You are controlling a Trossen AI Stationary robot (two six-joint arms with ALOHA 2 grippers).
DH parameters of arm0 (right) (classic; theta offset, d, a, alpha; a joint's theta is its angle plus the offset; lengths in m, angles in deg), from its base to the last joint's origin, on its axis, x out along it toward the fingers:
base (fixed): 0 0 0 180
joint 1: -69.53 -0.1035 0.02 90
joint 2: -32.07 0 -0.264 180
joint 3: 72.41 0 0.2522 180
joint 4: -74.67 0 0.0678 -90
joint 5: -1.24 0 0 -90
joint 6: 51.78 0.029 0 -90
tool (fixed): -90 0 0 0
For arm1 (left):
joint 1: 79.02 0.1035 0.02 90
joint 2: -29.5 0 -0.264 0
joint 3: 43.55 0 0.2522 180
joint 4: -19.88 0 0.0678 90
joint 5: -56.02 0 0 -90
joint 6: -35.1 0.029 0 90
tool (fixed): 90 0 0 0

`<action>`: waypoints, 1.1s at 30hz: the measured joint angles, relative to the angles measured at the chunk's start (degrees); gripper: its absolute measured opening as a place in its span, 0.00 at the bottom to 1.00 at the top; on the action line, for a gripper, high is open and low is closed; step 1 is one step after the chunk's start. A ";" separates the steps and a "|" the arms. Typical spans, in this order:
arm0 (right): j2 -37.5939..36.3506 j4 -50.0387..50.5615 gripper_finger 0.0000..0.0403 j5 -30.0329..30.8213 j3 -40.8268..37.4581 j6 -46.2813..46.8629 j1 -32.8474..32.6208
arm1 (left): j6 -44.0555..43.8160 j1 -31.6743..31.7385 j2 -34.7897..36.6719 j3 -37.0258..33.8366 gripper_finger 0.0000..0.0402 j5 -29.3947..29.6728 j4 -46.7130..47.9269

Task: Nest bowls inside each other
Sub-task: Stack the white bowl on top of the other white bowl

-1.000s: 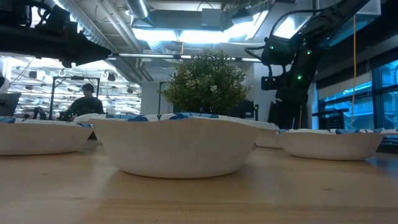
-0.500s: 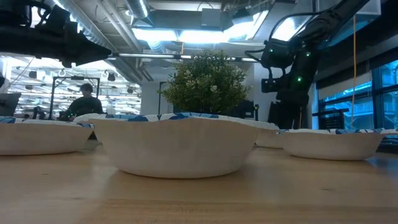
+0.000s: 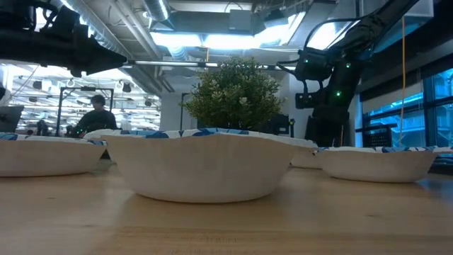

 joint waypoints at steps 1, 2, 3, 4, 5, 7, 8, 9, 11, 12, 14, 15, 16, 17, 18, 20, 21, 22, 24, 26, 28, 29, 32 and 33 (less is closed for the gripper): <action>0.00 0.00 0.49 0.00 0.00 0.00 0.02 | 0.00 0.02 -0.02 0.00 0.40 0.00 -0.02; 0.00 0.00 0.45 0.00 -0.01 -0.01 0.02 | 0.00 0.02 -0.01 0.00 0.40 0.00 -0.02; 0.00 0.00 0.41 0.00 -0.01 -0.06 0.06 | 0.00 0.02 -0.02 0.00 0.40 0.00 0.00; 0.00 0.00 0.38 0.00 -0.02 -0.14 0.06 | 0.00 0.00 -0.02 0.00 0.40 0.00 -0.02; 0.00 0.00 0.34 0.00 -0.02 -0.17 0.09 | 0.00 0.00 -0.02 0.00 0.40 0.00 0.00; 0.00 -0.02 0.27 0.00 -0.01 -0.19 0.09 | 0.00 0.02 0.00 0.00 0.40 0.00 -0.01; 0.00 -0.02 0.24 0.00 -0.01 -0.21 0.07 | 0.00 0.00 -0.01 0.00 0.40 0.00 -0.02; 0.00 -0.02 0.21 0.00 0.00 -0.22 0.06 | 0.00 0.02 0.00 0.00 0.40 0.00 0.00; 0.00 -0.10 0.15 0.02 0.00 -0.22 0.06 | 0.00 0.01 0.00 0.00 0.40 0.00 -0.02; 0.00 -0.15 0.13 0.04 0.00 -0.22 0.06 | 0.00 0.01 -0.02 0.00 0.40 0.00 -0.02; 0.00 -0.26 0.09 0.07 -0.01 -0.24 0.06 | 0.00 0.02 -0.01 0.00 0.40 0.00 -0.02; 0.00 -0.26 0.07 0.07 0.00 -0.26 0.06 | 0.00 0.01 -0.01 0.00 0.40 0.00 -0.01; 0.00 -0.26 0.06 0.07 -0.01 -0.26 0.06 | 0.00 0.00 0.00 0.00 0.40 0.00 -0.01; 0.00 -0.26 0.06 0.07 0.00 -0.24 0.06 | 0.00 0.02 -0.01 0.00 0.40 0.00 -0.02; 0.00 -0.26 0.06 0.06 0.00 -0.26 0.06 | 0.00 0.01 -0.02 0.00 0.40 0.00 -0.02; 0.00 -0.24 0.06 0.07 0.00 -0.26 0.06 | 0.02 0.02 -0.02 0.00 0.40 0.00 -0.02; 0.00 -0.24 0.06 0.07 0.00 -0.24 0.06 | 0.00 0.02 0.00 0.00 0.40 0.00 -0.02; 0.00 -0.22 0.06 0.06 -0.01 -0.26 0.06 | 0.00 0.01 -0.01 0.00 0.40 0.00 -0.02; -0.08 -0.06 0.06 0.04 0.00 -0.26 0.06 | 0.00 0.02 -0.01 0.00 0.40 0.00 -0.02; -0.14 0.09 0.06 0.04 0.02 -0.40 0.06 | 0.00 0.00 -0.02 0.00 0.40 0.00 0.00; -0.38 1.73 0.06 0.04 0.61 -1.01 0.06 | 0.00 0.02 -0.02 0.00 0.40 0.00 0.00; -0.52 2.51 0.05 0.02 1.15 -1.35 0.06 | 0.00 0.02 -0.02 0.00 0.40 0.00 -0.02; -1.72 4.83 0.04 0.00 3.53 -1.67 0.06 | 0.01 0.02 0.00 0.00 0.40 -0.01 -0.02; -2.12 5.28 0.04 0.00 4.44 -1.71 0.06 | 0.01 0.02 0.00 0.00 0.40 -0.01 0.00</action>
